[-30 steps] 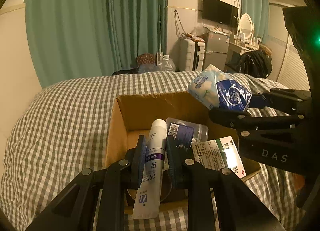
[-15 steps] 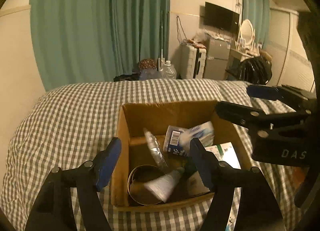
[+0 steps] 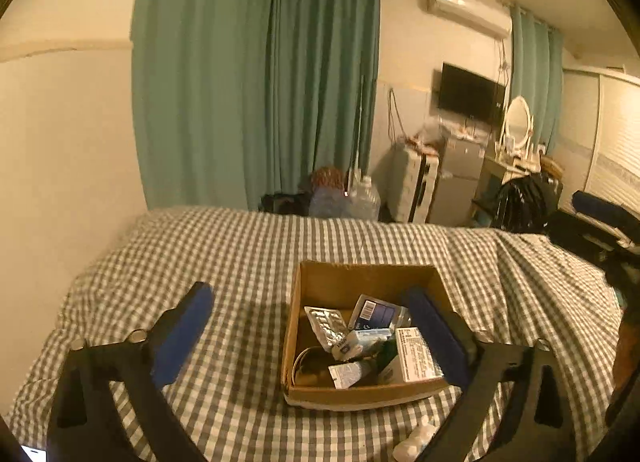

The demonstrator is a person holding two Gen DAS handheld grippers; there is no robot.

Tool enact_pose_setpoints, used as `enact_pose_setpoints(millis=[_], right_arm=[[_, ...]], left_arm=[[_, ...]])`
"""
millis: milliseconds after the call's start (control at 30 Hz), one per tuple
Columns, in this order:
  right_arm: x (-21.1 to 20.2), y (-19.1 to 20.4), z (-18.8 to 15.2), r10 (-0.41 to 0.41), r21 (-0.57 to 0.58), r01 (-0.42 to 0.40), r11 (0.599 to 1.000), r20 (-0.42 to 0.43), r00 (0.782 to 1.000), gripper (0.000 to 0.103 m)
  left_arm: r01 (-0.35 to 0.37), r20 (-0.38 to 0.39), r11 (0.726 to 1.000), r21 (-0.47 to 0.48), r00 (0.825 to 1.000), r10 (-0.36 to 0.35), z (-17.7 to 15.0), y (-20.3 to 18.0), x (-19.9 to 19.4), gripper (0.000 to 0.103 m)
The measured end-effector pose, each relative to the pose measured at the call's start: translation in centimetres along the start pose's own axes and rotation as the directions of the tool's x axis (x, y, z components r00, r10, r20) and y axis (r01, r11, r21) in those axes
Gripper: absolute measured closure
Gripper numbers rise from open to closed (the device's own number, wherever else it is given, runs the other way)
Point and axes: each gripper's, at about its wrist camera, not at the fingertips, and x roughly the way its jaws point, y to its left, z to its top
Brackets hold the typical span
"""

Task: Organize objects
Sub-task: 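Grasp the pale blue plastic clip with the left tool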

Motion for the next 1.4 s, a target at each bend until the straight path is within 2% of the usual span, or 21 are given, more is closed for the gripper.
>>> enact_pose_setpoints(millis=[133,200,300,433,533,633,733,867,933,967,1033,1200,1267,1300,1400], right_arm=[[-2.2,0.1,-1.6,0.030,0.008,-0.029,1.000,-0.018,0.999,0.000],[-2.4,0.1,-3.1,0.017,0.011,-0.017,1.000,-0.045,0.999,0.000],[-1.7,0.6,-6.7,-0.008,0.006,0.009,1.000,-0.125,0.992,0.000],[-0.2,0.6,-12.9,-0.046,-0.001,0.048,0.999,-0.268,0.962,0.000],[0.4,-0.1,-17.1,-0.057,0.029,0.073,0.997,-0.385,0.921,0.000],[0.2,-0.7,-19.8,-0.043,0.052,0.073,0.996,-0.444,0.895,0.000],[0.2,-0.8,-20.9,-0.048,0.058,0.085,0.995,-0.471,0.881,0.000],[0.4,-0.3,-21.1,-0.044,0.053,0.079,0.995,-0.479,0.877,0.000],[0.5,-0.1,-21.0,-0.042,0.048,0.074,0.996,-0.481,0.876,0.000],[0.5,-0.1,-21.0,-0.037,0.050,0.070,0.996,-0.482,0.875,0.000],[0.4,0.0,-21.0,-0.029,0.054,0.063,0.997,-0.485,0.874,0.000],[0.4,0.2,-20.9,-0.029,0.052,0.063,0.997,-0.491,0.871,0.000],[0.5,0.1,-20.9,-0.024,0.057,0.060,0.997,-0.492,0.870,0.000],[0.5,0.1,-20.9,-0.017,0.065,0.057,0.996,-0.494,0.869,0.000],[0.6,0.1,-21.0,-0.002,0.082,0.050,0.995,-0.500,0.866,0.000]], left_arm=[[-0.039,0.009,0.999,0.009,0.999,0.039,-2.6,0.1,-2.3,0.000],[-0.064,0.003,0.998,0.003,0.998,0.064,-4.5,0.3,-2.9,0.000],[-0.071,-0.037,0.997,0.010,0.997,0.071,-7.0,0.2,-3.0,0.000],[-0.076,-0.119,0.997,0.033,0.990,0.080,-10.4,-0.5,-2.0,0.000],[-0.057,-0.197,0.996,0.066,0.978,0.069,-13.6,-1.5,-1.4,0.000],[-0.017,-0.280,0.995,0.102,0.959,0.045,-16.7,-2.8,-0.6,0.000],[0.026,-0.363,0.992,0.122,0.932,0.021,-19.5,-4.3,-0.3,0.000],[0.111,-0.441,0.980,0.165,0.897,-0.027,-22.3,-6.6,0.0,0.000],[0.160,-0.485,0.973,0.167,0.872,-0.060,-23.2,-7.4,0.6,0.000],[0.186,-0.517,0.970,0.157,0.852,-0.080,-23.8,-7.6,1.2,0.000],[0.201,-0.553,0.970,0.134,0.828,-0.095,-24.5,-7.6,2.1,0.000],[0.237,-0.577,0.965,0.113,0.806,-0.130,-24.8,-7.8,2.5,0.011],[0.253,-0.579,0.961,0.112,0.803,-0.144,-24.8,-8.0,2.4,0.020],[0.264,-0.582,0.958,0.110,0.799,-0.153,-24.9,-8.1,2.3,0.027],[0.269,-0.583,0.957,0.107,0.797,-0.159,-24.7,-8.2,2.4,0.029]])
